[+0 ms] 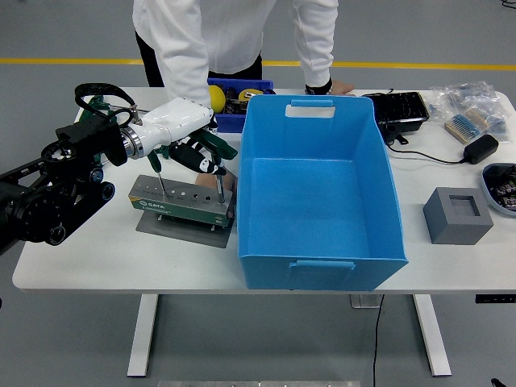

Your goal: Lift tool from toolbox,place it in box,lift tool from toolbox,place it in box

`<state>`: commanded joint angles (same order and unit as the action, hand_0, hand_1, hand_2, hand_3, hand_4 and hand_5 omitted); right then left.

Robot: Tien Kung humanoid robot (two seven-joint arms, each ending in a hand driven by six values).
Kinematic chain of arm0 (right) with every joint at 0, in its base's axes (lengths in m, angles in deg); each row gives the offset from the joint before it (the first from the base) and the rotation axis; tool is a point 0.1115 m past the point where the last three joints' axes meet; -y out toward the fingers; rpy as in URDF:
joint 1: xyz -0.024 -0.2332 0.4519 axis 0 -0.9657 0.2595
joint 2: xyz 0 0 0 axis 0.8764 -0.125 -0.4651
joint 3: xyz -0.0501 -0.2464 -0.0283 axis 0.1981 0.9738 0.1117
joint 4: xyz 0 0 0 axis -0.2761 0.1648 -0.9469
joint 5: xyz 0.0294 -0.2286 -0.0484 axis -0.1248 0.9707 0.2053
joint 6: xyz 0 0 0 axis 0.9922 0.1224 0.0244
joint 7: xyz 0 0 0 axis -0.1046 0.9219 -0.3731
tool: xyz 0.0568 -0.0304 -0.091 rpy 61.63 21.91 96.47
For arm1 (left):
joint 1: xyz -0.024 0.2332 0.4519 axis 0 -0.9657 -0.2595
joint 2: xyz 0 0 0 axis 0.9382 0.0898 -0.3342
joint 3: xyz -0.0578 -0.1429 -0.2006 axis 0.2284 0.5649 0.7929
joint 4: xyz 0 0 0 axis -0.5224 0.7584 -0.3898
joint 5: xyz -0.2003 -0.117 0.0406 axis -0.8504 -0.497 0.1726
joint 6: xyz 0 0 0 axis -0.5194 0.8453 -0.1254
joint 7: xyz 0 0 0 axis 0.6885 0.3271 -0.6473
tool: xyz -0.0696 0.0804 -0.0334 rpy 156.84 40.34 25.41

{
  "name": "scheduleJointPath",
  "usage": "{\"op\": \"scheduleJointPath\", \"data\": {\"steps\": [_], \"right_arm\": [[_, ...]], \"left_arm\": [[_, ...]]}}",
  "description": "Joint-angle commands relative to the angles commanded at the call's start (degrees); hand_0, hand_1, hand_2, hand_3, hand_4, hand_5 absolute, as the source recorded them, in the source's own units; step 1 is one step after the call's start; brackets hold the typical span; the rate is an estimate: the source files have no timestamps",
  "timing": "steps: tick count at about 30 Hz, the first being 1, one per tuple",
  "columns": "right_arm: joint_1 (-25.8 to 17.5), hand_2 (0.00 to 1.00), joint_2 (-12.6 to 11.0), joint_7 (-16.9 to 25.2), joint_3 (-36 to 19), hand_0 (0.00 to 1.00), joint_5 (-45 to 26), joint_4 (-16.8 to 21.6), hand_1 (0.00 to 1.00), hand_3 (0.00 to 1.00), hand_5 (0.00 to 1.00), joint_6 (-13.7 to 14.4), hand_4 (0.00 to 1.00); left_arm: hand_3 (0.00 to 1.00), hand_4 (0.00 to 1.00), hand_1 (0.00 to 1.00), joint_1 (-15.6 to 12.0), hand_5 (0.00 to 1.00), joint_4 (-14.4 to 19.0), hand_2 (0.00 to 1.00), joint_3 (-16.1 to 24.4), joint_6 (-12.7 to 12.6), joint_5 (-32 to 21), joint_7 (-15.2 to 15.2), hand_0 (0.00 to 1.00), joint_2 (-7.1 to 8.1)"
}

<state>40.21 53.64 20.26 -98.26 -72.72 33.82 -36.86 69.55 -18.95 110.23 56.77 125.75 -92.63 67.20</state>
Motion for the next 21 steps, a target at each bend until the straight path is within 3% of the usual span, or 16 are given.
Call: {"op": "scheduleJointPath", "data": {"steps": [11, 12, 17, 18, 21], "right_arm": [[-0.02, 0.710, -0.02, 0.06, 0.07, 0.681, -0.13, -0.02, 0.650, 0.557, 0.719, -0.03, 0.789], [-0.03, 0.710, -0.01, 0.05, 0.05, 0.682, -0.11, -0.02, 0.650, 0.557, 0.719, -0.02, 0.788], [-0.09, 0.710, 0.01, 0.01, -0.03, 0.682, -0.01, -0.03, 0.650, 0.557, 0.719, -0.02, 0.788], [-0.09, 0.710, 0.01, 0.01, -0.03, 0.682, 0.00, -0.04, 0.649, 0.556, 0.719, -0.02, 0.788], [-0.14, 0.710, 0.04, -0.03, -0.11, 0.682, 0.09, -0.05, 0.649, 0.556, 0.719, -0.02, 0.788]], "left_arm": [[0.025, 0.986, 0.002, -0.15, 0.732, 0.54, 0.009, -0.16, -0.25, -0.96, -0.09, 0.114, 0.47], [0.021, 0.809, 0.002, -0.16, 0.747, 0.69, 0.006, -0.11, -0.24, -0.94, -0.04, 0.114, 0.53], [0.021, 0.809, 0.002, -0.17, 0.747, 2.28, 0.006, 0.48, 0.05, -0.76, 0.46, 0.114, 1.19], [0.017, 0.728, 0.002, -0.16, 0.689, 2.53, 0.004, 0.61, 0.10, -0.64, 0.55, 0.114, 1.29], [0.017, 0.728, 0.002, -0.08, 0.689, 3.52, 0.004, 1.24, 0.43, 0.02, 0.95, 0.114, 1.68]]}}
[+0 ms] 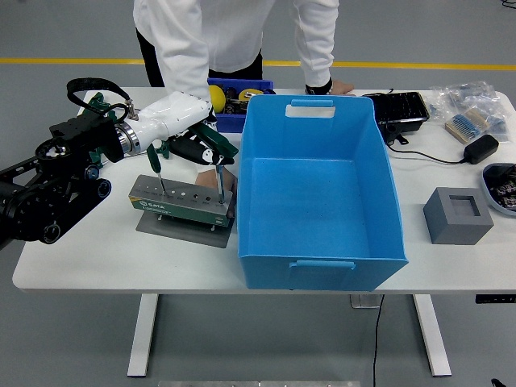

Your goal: Lift tool from toolbox,place it in box,lift tool from toolbox,place it in box

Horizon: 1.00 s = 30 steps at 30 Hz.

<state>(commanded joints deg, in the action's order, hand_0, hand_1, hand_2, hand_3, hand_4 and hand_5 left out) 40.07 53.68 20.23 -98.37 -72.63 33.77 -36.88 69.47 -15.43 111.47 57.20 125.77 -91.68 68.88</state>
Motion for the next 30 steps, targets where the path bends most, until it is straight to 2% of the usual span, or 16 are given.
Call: {"op": "scheduleJointPath", "data": {"steps": [18, 27, 30], "right_arm": [[-0.45, 0.710, 0.05, 0.03, 0.03, 0.681, -0.08, -0.03, 0.648, 0.557, 0.718, -0.03, 0.788], [-0.74, 0.710, 0.16, -0.07, -0.21, 0.682, 0.19, -0.04, 0.651, 0.556, 0.720, 0.05, 0.789], [-0.78, 0.710, 0.18, -0.08, -0.28, 0.682, 0.26, -0.04, 0.651, 0.556, 0.720, 0.08, 0.789]], "left_arm": [[0.015, 0.684, 0.002, 1.66, 0.635, 7.60, 0.002, 2.09, 2.24, 1.89, 1.58, 0.113, 2.52], [0.015, 0.681, 0.002, 3.59, 0.630, 10.86, 0.002, 2.30, 3.30, 0.88, 1.88, 0.111, 3.66], [0.015, 0.681, 0.002, 4.46, 0.630, 12.90, 0.002, 3.19, 3.57, 0.36, 2.21, 0.111, 4.07]]}}
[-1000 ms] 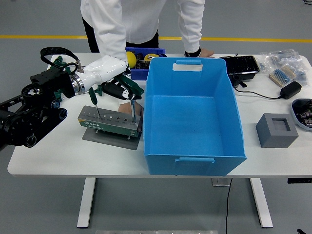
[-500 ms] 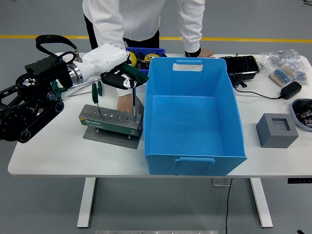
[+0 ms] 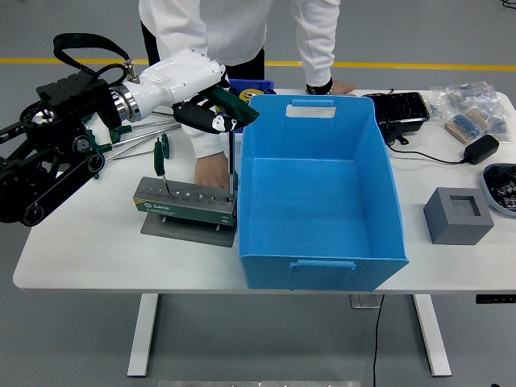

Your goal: Lift tool from toolbox,place it in box,lift tool from toolbox,place it in box

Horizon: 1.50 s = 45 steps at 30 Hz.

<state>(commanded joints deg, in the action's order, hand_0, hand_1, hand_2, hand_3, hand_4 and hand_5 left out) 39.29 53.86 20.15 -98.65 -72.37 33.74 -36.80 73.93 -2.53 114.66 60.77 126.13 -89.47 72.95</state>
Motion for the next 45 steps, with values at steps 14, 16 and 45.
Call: {"op": "scheduleJointPath", "data": {"steps": [14, 16, 45], "right_arm": [[0.23, 0.710, -0.10, 0.01, 0.04, 0.680, 0.07, 0.06, 0.651, 0.556, 0.719, -0.01, 0.789], [0.34, 0.710, -0.17, 0.06, 0.08, 0.681, -0.05, 0.07, 0.651, 0.557, 0.720, -0.01, 0.789], [1.21, 0.710, -0.60, -0.15, -0.24, 0.683, 0.81, 0.14, 0.650, 0.557, 0.719, -0.07, 0.789]], "left_arm": [[0.015, 0.681, 0.002, 2.01, 0.626, 9.13, 0.002, 0.95, -1.52, -2.09, 0.94, 0.111, -4.07], [0.015, 0.683, 0.002, 2.23, 0.625, 8.94, 0.002, 0.49, -1.89, -2.19, 1.09, 0.112, -4.86], [0.845, 0.998, 0.781, 3.06, 0.659, -0.29, 0.920, -13.48, -4.13, -8.49, -3.78, 0.723, -12.72]]}}
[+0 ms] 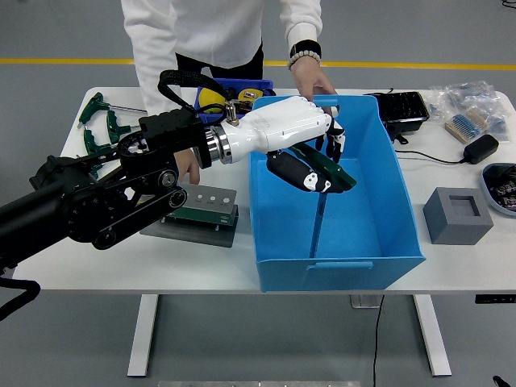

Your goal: Lift tool from toolbox,place it in box,lift tool from toolbox,place it in box

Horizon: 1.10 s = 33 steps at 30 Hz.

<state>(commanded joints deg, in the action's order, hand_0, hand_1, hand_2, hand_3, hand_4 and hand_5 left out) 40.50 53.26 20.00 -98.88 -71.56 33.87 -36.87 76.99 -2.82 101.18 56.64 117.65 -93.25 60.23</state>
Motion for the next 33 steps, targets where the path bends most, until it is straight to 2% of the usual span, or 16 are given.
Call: {"op": "scheduleJointPath", "data": {"steps": [5, 6, 9, 12, 15, 17, 18, 23, 24, 27, 29, 30, 33], "right_arm": [[0.10, 0.710, -0.06, 0.00, -0.04, 0.683, 0.10, 0.01, 0.650, 0.557, 0.719, 0.01, 0.789], [0.12, 0.710, -0.07, 0.00, -0.06, 0.685, 0.15, 0.00, 0.650, 0.557, 0.718, 0.01, 0.789], [0.19, 0.710, -0.14, 0.06, -0.02, 0.685, 0.05, 0.00, 0.650, 0.557, 0.718, 0.02, 0.789], [0.20, 0.710, -0.16, 0.15, 0.09, 0.685, -0.16, 0.00, 0.650, 0.557, 0.720, 0.03, 0.789], [0.19, 0.710, -0.16, 0.28, 0.29, 0.685, -0.54, -0.02, 0.650, 0.557, 0.720, 0.04, 0.789], [0.15, 0.710, -0.16, 0.39, 0.48, 0.685, -0.90, -0.03, 0.650, 0.557, 0.720, 0.03, 0.789], [0.08, 0.709, -0.15, 0.41, 0.47, 0.684, -1.01, -0.05, 0.650, 0.556, 0.719, 0.03, 0.790], [-0.13, 0.709, -0.13, 0.54, 0.65, 0.684, -1.44, -0.10, 0.650, 0.556, 0.719, 0.02, 0.790], [-0.18, 0.710, -0.12, 0.55, 0.66, 0.684, -1.49, -0.11, 0.650, 0.557, 0.718, 0.02, 0.790], [-0.33, 0.710, -0.10, 0.49, 0.54, 0.684, -1.30, -0.13, 0.650, 0.557, 0.718, 0.02, 0.790], [-0.43, 0.710, -0.06, 0.41, 0.38, 0.684, -1.01, -0.16, 0.650, 0.557, 0.718, 0.04, 0.790], [-0.49, 0.710, -0.03, 0.37, 0.31, 0.684, -0.90, -0.18, 0.650, 0.557, 0.719, 0.05, 0.790], [-0.66, 0.710, 0.04, 0.35, 0.23, 0.684, -0.84, -0.20, 0.650, 0.557, 0.719, 0.05, 0.790]], "left_arm": [[0.845, 0.998, 0.781, -0.05, 0.659, -0.73, 0.920, -0.25, -0.58, -0.07, -0.41, 0.723, -0.59], [0.901, 0.998, 0.834, -0.05, 0.644, -0.81, 0.998, -0.22, -0.73, -0.08, -0.46, 0.772, -0.66], [0.901, 0.998, 0.834, -0.06, 0.644, -0.92, 0.998, 0.19, -1.14, -0.24, -0.62, 0.772, -0.73], [0.890, 0.998, 0.826, -0.21, 0.639, -0.68, 0.987, 1.06, -1.11, 0.03, -0.43, 0.784, -0.34], [0.890, 0.998, 0.826, -0.49, 0.639, -0.48, 0.987, 2.16, -0.59, 1.45, 0.23, 0.784, 0.68], [0.890, 0.998, 0.826, -0.67, 0.639, -0.37, 0.987, 2.86, 0.39, 3.32, 1.06, 0.784, 1.78], [0.763, 0.998, 0.727, -0.81, 0.665, -0.51, 0.792, 3.21, 1.24, 4.49, 1.64, 0.766, 2.60], [0.763, 0.998, 0.727, -1.72, 0.665, -2.16, 0.792, 4.03, 4.01, 8.26, 3.58, 0.766, 6.77], [0.694, 0.976, 0.706, -1.90, 0.775, -2.47, 0.741, 4.05, 4.57, 8.65, 3.96, 0.773, 7.49], [0.694, 0.976, 0.706, -2.41, 0.775, -3.73, 0.741, 3.61, 7.07, 9.85, 5.74, 0.773, 9.75], [0.694, 0.976, 0.706, -2.90, 0.775, -4.76, 0.741, 3.23, 9.81, 10.39, 7.66, 0.773, 11.40], [0.660, 0.959, 0.698, -3.28, 0.858, -5.14, 0.690, 3.08, 10.93, 10.31, 8.34, 0.777, 12.12], [0.660, 0.959, 0.698, -4.18, 0.858, -5.71, 0.690, 2.51, 12.08, 10.07, 8.81, 0.777, 13.63]]}}
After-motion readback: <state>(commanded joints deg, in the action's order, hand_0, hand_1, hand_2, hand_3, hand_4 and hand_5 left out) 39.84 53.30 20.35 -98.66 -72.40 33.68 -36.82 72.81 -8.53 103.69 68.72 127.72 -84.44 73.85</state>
